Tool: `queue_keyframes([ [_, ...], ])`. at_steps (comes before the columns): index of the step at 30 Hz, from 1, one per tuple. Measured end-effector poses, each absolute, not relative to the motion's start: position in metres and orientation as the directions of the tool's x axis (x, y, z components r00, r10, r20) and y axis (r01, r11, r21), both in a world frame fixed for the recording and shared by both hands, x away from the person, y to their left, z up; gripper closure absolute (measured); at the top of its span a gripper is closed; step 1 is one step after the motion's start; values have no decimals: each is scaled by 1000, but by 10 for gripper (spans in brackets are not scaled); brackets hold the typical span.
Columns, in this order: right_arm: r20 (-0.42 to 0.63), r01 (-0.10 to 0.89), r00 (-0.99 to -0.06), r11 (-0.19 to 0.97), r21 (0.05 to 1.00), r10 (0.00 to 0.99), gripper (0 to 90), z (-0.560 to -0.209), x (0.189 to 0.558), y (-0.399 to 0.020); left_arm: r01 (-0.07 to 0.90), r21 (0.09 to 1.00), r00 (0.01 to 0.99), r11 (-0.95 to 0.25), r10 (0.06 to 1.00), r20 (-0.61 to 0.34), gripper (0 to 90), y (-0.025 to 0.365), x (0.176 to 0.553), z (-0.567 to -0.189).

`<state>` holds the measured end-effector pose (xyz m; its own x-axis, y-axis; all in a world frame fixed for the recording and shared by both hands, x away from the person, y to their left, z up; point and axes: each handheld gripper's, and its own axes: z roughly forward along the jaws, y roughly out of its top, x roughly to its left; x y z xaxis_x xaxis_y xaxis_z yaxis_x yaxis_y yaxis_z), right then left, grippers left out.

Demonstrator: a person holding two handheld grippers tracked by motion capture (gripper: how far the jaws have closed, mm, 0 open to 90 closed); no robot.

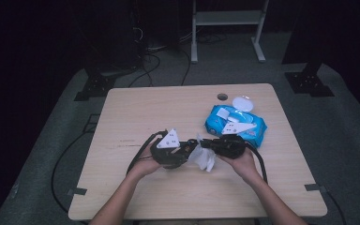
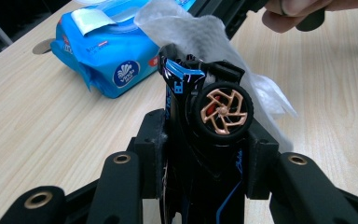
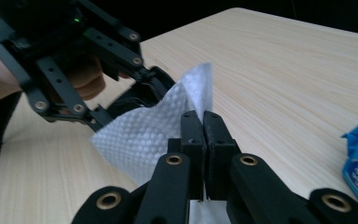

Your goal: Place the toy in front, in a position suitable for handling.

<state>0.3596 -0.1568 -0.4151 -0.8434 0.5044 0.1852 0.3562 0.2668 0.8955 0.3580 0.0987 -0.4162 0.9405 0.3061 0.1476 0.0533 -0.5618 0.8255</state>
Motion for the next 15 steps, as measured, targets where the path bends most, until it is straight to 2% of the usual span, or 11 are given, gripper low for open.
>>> queue_keyframes([
  [10,144,286,-872,250,925,468,878,-394,354,-144,42,849,938,-527,314,148,581,100,356,-413],
  [15,156,317,-849,252,914,505,878,-404,359,-153,57,872,940,-487,320,117,581,107,356,-413],
])
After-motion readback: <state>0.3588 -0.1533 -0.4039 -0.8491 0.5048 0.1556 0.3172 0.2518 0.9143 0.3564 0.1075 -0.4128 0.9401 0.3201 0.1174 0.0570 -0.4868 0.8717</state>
